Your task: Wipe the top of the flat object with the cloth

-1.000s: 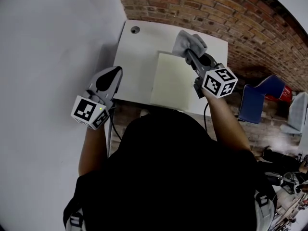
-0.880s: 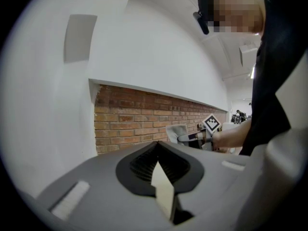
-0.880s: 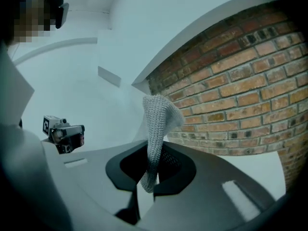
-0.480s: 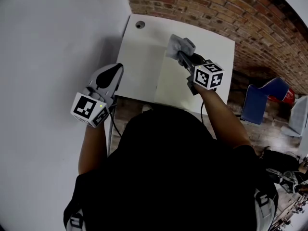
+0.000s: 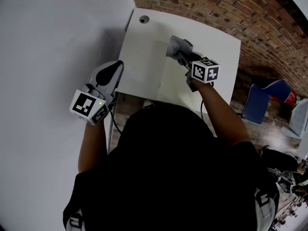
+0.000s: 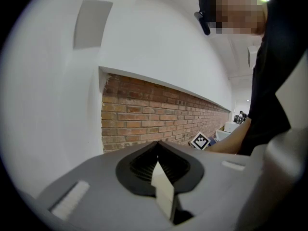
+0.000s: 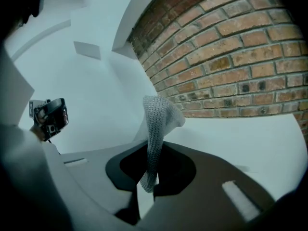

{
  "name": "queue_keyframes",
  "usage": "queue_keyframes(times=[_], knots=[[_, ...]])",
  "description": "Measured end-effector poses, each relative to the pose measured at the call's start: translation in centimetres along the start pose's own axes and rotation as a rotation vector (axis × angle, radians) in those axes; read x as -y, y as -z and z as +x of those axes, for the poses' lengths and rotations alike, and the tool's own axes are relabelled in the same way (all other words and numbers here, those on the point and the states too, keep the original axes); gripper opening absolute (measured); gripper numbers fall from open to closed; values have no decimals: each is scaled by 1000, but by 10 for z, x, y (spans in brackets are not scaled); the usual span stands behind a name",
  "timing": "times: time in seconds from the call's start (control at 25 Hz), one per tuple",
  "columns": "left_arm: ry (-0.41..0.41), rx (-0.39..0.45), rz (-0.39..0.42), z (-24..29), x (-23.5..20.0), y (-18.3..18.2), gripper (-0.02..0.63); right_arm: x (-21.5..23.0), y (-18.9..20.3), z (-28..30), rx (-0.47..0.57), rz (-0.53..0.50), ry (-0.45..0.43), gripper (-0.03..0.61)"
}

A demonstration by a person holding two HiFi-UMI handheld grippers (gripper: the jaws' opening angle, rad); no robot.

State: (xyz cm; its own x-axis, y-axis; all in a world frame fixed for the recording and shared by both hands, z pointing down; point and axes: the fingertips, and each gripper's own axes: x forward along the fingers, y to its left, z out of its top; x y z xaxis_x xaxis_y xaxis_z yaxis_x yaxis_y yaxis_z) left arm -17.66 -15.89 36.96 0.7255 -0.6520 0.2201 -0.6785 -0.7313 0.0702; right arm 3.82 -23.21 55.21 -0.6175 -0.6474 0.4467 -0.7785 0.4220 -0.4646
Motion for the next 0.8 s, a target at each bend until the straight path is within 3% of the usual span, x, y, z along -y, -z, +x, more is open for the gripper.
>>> queue_keyframes(times=[0.8], knots=[[-8, -63, -26, 4, -22, 14, 2, 29, 70, 59, -201, 55, 4, 11]])
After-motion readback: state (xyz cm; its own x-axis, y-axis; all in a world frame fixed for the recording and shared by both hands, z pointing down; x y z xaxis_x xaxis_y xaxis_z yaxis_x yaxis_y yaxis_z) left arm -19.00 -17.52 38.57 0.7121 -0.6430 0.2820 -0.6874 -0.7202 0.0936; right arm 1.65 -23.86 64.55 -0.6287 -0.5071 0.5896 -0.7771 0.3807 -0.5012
